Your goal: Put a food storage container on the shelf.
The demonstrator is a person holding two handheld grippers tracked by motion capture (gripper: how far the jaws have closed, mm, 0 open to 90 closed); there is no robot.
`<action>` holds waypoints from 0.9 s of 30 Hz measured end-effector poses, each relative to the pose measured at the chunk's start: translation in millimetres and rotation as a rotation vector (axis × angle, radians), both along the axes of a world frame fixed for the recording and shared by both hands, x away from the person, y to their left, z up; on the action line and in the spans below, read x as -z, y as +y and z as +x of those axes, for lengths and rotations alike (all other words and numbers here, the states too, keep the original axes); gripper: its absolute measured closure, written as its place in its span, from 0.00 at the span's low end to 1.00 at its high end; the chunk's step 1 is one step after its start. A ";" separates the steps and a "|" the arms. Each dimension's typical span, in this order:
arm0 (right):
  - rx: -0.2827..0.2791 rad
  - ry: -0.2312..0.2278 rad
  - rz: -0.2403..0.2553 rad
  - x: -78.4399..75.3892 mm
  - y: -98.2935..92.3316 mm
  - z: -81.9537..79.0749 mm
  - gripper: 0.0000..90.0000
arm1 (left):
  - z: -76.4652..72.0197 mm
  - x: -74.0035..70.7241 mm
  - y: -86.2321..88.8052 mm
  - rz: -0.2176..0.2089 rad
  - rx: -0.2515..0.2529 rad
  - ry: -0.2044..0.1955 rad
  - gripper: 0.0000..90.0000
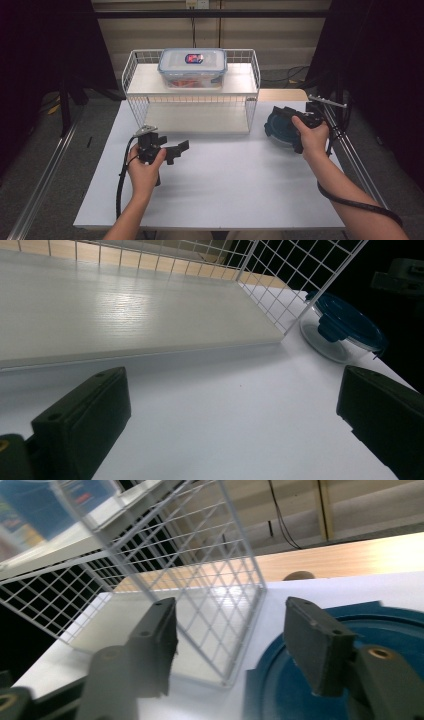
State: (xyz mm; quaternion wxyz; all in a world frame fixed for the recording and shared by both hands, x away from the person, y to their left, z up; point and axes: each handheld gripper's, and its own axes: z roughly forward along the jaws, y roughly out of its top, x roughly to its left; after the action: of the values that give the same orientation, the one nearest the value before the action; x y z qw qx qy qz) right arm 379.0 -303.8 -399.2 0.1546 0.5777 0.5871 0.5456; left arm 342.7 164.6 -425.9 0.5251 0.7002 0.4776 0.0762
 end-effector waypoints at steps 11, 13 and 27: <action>0.037 0.045 -0.077 10.8 -21.3 18.2 0.65 | 0.6 0.6 1.3 0.001 -0.002 -0.003 0.01; 0.046 0.044 -0.087 11.6 -23.4 20.4 0.68 | 0.8 0.4 1.7 0.005 -0.011 -0.001 0.01; 0.062 0.068 -0.129 17.1 -30.7 35.0 0.89 | 0.9 -1.2 6.1 -0.010 -0.015 -0.010 0.01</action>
State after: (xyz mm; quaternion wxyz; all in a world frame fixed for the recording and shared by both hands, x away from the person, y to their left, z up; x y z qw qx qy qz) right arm 414.0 -334.5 -416.2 0.1884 0.6027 0.6078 0.4815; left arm 343.6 170.8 -424.6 0.5302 0.6937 0.4808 0.0812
